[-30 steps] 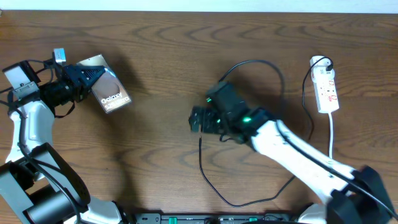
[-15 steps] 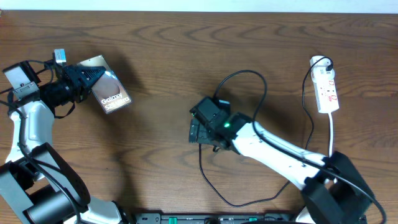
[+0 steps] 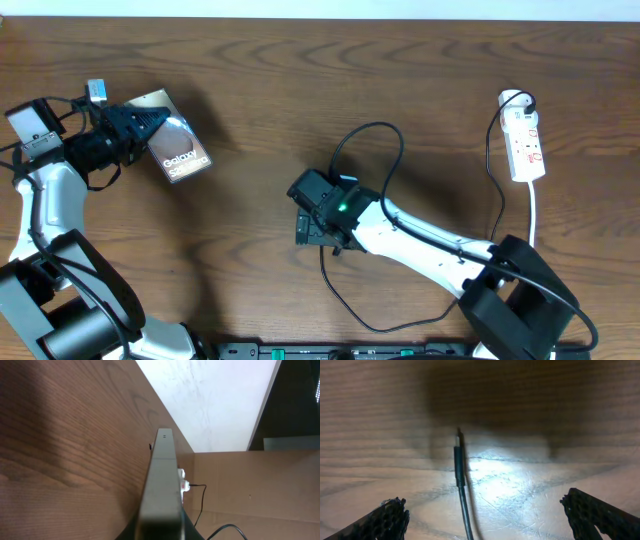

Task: Plug charger to phone and switch on socket
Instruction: 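Move the right gripper down over the black cable's plug end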

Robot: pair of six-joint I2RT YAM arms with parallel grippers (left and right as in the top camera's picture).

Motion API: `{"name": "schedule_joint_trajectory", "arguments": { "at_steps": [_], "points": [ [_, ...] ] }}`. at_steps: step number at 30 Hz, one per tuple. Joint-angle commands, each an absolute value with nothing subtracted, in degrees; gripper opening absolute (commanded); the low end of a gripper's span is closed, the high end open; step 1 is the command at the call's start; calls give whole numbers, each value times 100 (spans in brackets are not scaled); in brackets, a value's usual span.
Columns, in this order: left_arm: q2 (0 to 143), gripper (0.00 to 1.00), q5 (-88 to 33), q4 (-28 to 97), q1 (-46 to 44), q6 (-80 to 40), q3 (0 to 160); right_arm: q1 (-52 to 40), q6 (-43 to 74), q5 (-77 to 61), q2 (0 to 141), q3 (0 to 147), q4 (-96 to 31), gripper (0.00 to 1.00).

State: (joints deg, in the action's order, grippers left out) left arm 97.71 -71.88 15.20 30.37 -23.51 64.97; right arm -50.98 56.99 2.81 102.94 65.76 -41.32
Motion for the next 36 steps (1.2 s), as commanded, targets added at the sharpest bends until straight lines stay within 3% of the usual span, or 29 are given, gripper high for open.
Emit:
{"name": "schedule_joint_trajectory", "arguments": {
  "at_steps": [1,36],
  "points": [
    [9649,7,-7435,1525,3052,-2270,6493,-5131,5981,414,10466,6667,-4187,99],
    [9649,7,-7435,1581,3052,-2270,6493,-5061,6208,349,11616,7717,-5249,99]
  ]
}}
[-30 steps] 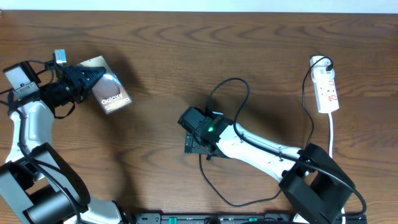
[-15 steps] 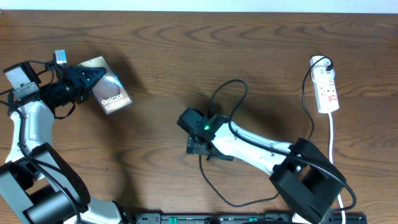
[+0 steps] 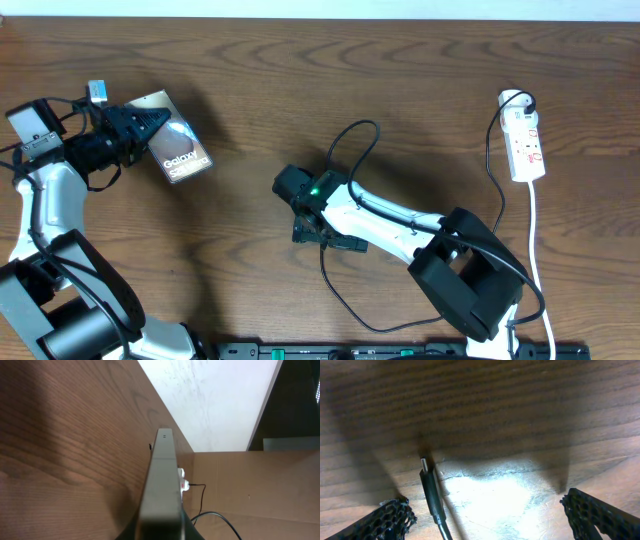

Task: Plug charger to phone and switch on socket
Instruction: 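Move the right gripper down over the black cable's plug end, then close the right gripper on the cable plug and lift it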

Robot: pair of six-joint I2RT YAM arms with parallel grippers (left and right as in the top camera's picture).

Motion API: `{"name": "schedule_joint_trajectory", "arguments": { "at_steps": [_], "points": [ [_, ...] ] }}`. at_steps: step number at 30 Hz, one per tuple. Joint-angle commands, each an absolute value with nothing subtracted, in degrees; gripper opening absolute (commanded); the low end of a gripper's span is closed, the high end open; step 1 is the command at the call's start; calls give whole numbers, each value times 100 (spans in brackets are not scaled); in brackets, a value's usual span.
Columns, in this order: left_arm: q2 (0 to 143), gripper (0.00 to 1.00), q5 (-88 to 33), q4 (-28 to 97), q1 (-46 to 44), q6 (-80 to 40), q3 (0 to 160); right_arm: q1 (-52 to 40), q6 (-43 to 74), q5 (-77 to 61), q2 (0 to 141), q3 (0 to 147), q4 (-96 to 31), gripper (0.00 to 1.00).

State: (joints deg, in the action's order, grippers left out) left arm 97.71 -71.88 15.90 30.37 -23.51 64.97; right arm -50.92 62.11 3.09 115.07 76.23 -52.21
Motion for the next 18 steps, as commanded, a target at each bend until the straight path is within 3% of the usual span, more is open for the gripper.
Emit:
{"name": "schedule_joint_trajectory", "arguments": {
  "at_steps": [1,4,6,9,18],
  "points": [
    [9649,7,-7435,1581,3052,-2270,6493,-5054,6213,349,11616,7717,-5249,99],
    [9649,8,-7435,1581,3052,-2270,6493,-5011,6283,349,11616,7717,-5277,98],
    [9649,8,-7435,1581,3052,-2270,6493,-4971,6324,349,11616,7717,-5312,88],
    [9649,7,-7435,1584,3052,-2270,6493,-4947,6324,325,11616,7717,-5315,64],
    [9649,7,-7435,1584,3052,-2270,6493,-4939,6340,301,11616,7717,-5312,42]
  ]
}}
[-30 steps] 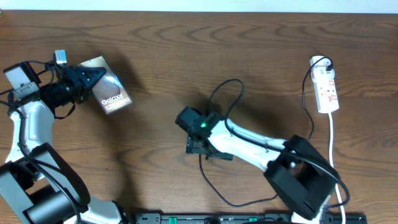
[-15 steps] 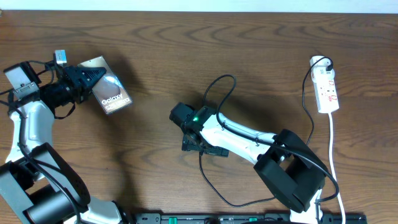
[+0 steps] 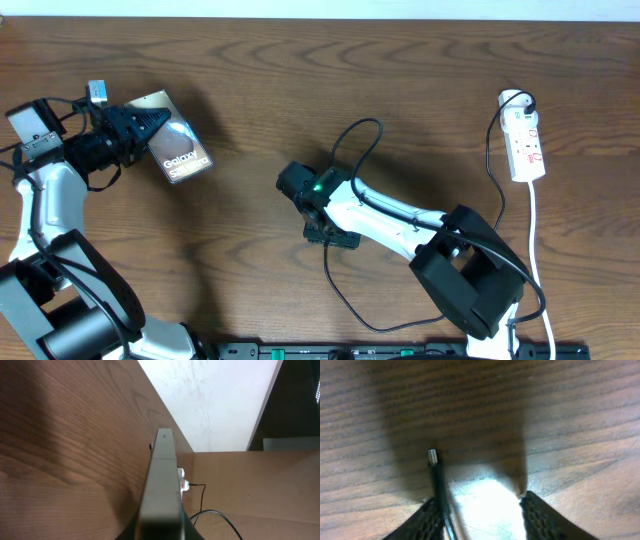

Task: Plug charger to phone and switch on socket
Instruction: 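Close the right gripper on the cable plug and lift it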

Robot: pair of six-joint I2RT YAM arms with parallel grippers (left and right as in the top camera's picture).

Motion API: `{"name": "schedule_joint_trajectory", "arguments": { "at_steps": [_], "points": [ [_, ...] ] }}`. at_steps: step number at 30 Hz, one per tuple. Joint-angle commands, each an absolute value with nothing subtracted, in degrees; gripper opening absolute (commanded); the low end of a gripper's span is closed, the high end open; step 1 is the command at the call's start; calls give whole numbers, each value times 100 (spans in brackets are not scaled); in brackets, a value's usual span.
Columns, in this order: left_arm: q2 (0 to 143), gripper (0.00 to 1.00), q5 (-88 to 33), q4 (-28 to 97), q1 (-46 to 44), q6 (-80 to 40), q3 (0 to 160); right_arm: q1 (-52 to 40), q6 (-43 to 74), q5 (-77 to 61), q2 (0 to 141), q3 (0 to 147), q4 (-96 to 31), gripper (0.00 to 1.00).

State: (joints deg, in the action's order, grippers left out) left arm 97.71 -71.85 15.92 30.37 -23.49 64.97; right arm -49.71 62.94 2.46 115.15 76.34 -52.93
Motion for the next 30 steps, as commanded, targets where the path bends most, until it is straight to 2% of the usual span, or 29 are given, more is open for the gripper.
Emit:
{"name": "schedule_joint_trajectory", "arguments": {
  "at_steps": [1,3,7,11,16,21,27,30],
  "points": [
    [9649,8,-7435,1584,3052,-2270,6493,-4936,6340,301,11616,7717,-5312,39],
    [9649,8,-7435,1584,3052,-2270,6493,-4936,6340,301,11616,7717,-5312,34],
    [9649,8,-7435,1584,3052,-2270,6493,-4936,6340,301,11616,7717,-5308,33],
    [9649,8,-7435,1584,3052,-2270,6493,-4899,6351,301,11616,7717,-5249,41],
    [9649,8,-7435,1584,3052,-2270,6493,-4687,6388,305,11616,7717,-5142,41],
    [9649,7,-7435,1584,3052,-2270,6493,-4552,6383,263,11618,7714,-5148,32],
    [9649,7,-7435,1586,3052,-2270,6493,-4580,6379,266,11618,7714,-5168,32],
    [9649,8,-7435,1586,3052,-2270,6493,-4580,6379,263,11618,7714,-5166,25]
  ]
}}
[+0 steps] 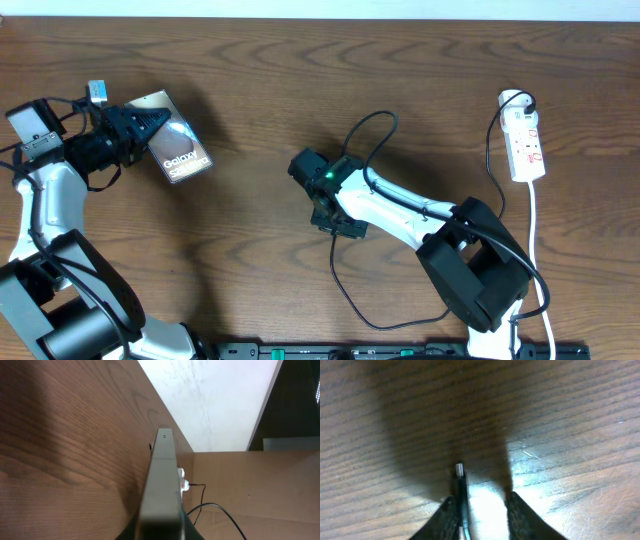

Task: Plug charger to phone and switch on socket
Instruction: 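Close the right gripper on the cable plug and lift it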

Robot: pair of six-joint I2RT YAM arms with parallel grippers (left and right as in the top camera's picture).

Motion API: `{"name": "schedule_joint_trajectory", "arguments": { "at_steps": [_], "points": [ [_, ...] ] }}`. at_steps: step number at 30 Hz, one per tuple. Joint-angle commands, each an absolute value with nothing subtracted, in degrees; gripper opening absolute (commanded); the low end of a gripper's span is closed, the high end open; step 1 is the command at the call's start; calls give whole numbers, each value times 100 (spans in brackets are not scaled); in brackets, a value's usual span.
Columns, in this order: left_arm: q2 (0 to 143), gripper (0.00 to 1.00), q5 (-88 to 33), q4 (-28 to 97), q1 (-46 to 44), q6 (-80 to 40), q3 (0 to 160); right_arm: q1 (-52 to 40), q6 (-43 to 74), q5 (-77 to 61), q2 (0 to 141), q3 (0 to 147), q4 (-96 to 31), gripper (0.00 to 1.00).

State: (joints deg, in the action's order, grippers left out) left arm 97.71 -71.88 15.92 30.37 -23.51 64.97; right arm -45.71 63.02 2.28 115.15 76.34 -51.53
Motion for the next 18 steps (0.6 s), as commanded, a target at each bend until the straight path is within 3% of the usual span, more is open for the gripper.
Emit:
{"name": "schedule_joint_trajectory", "arguments": {
  "at_steps": [1,9,18],
  "points": [
    [9649,8,-7435,1586,3052,-2270,6493,-4580,6381,263,11618,7714,-5166,23],
    [9649,7,-7435,1586,3052,-2270,6493,-4578,6381,263,11618,7714,-5166,1],
    [9649,7,-7432,1584,3052,-2268,6493,-4460,5867,-43,11616,7714,-4831,1]
  ]
}}
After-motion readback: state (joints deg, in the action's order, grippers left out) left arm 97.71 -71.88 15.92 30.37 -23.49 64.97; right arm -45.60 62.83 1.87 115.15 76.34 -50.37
